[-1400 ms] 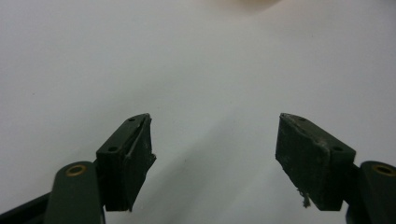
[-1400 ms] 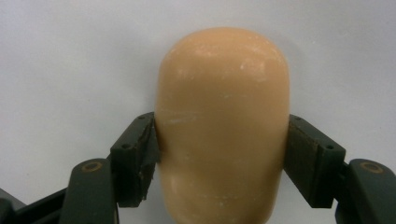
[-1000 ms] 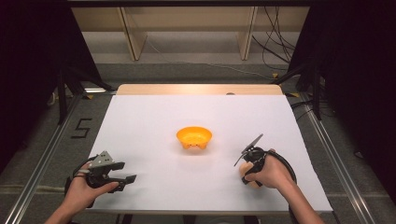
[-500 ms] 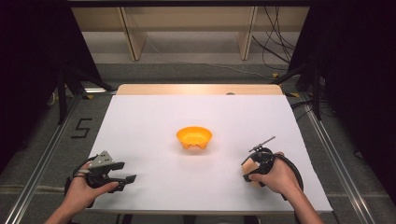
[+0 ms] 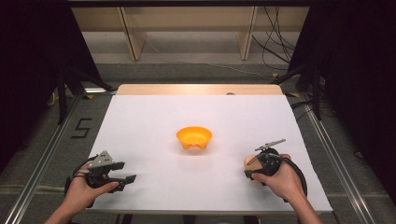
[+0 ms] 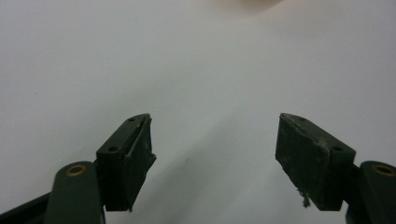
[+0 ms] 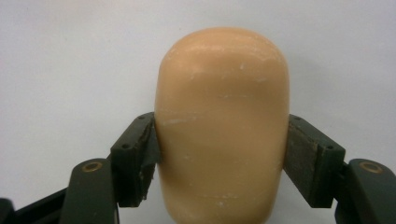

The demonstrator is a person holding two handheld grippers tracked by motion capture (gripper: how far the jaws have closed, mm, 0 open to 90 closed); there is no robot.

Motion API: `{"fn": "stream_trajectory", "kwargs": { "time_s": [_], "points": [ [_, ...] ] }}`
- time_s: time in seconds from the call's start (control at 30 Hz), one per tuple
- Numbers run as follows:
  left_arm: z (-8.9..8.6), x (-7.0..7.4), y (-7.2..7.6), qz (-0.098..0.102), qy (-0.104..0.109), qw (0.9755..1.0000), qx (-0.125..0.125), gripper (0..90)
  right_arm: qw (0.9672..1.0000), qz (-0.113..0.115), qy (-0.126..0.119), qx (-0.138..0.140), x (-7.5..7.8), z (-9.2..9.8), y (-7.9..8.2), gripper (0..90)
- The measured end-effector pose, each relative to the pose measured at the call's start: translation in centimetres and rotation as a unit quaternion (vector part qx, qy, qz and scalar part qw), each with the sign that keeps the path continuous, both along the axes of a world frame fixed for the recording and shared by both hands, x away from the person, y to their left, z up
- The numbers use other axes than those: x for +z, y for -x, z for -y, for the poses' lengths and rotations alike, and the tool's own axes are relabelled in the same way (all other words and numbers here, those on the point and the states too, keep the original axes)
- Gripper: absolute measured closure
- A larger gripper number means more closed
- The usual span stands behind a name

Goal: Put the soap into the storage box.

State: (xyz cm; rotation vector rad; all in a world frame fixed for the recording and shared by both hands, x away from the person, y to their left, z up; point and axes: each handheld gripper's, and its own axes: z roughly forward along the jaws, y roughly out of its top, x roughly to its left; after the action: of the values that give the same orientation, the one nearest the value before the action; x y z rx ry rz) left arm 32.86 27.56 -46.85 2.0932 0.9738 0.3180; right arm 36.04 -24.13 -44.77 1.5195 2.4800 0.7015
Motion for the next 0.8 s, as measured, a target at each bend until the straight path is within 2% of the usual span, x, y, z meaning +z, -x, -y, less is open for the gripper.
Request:
{"fn": "stream_trajectory", "kwargs": {
  "time_s": [0.2, 0.23, 0.33, 0.4, 0.47, 0.5, 0.6, 0.63, 0.7, 0.73, 0.77, 0.8],
  "points": [
    [0.0, 0.0, 0.0, 0.001, -0.002, 1.0000, 0.000, 27.0, 0.9999, 0.012, -0.009, -0.005, 0.2, 0.2, 0.3, 33.6],
    [0.0, 0.0, 0.0, 0.001, -0.002, 1.0000, 0.000, 27.0, 0.9997, 0.022, -0.011, -0.001, 0.1, 0.3, 0.2, 33.6],
    [0.0, 0.0, 0.0, -0.001, -0.001, 1.0000, -0.002, 27.0, 0.9995, 0.026, -0.016, -0.006, 0.2, 0.2, 0.3, 33.6],
    [0.0, 0.0, 0.0, 0.000, -0.001, 1.0000, -0.002, 27.0, 0.9997, 0.017, -0.015, 0.001, 0.3, 0.2, 0.4, 33.6],
    [0.0, 0.0, 0.0, 0.000, -0.001, 1.0000, -0.002, 27.0, 0.9993, 0.032, -0.018, -0.003, 0.2, 0.2, 0.4, 33.6],
    [0.0, 0.0, 0.0, -0.005, 0.004, 1.0000, 0.002, 27.0, 0.9993, 0.032, -0.017, -0.003, 0.3, 0.2, 0.4, 33.6],
    [0.0, 0.0, 0.0, -0.004, 0.002, 1.0000, 0.005, 27.0, 0.9992, 0.035, -0.020, 0.001, 0.4, 0.2, 0.3, 33.6],
    [0.0, 0.0, 0.0, -0.006, 0.004, 1.0000, 0.002, 27.0, 0.9990, 0.036, -0.027, 0.004, 0.5, 0.2, 0.3, 33.6],
    [0.0, 0.0, 0.0, -0.004, 0.002, 1.0000, 0.006, 27.0, 0.9987, 0.050, -0.013, -0.002, 0.7, 0.1, 0.3, 33.6],
    [0.0, 0.0, 0.0, -0.004, 0.002, 1.0000, 0.006, 27.0, 0.9984, 0.051, -0.024, -0.010, 0.8, 0.0, 0.4, 33.6],
    [0.0, 0.0, 0.0, -0.004, 0.002, 1.0000, 0.006, 27.0, 0.9971, 0.071, -0.022, -0.016, 0.6, 0.0, 0.2, 33.6],
    [0.0, 0.0, 0.0, -0.004, 0.002, 1.0000, 0.005, 27.0, 0.9983, 0.050, -0.025, -0.011, 1.1, -0.1, 0.4, 33.6]
  ]
}}
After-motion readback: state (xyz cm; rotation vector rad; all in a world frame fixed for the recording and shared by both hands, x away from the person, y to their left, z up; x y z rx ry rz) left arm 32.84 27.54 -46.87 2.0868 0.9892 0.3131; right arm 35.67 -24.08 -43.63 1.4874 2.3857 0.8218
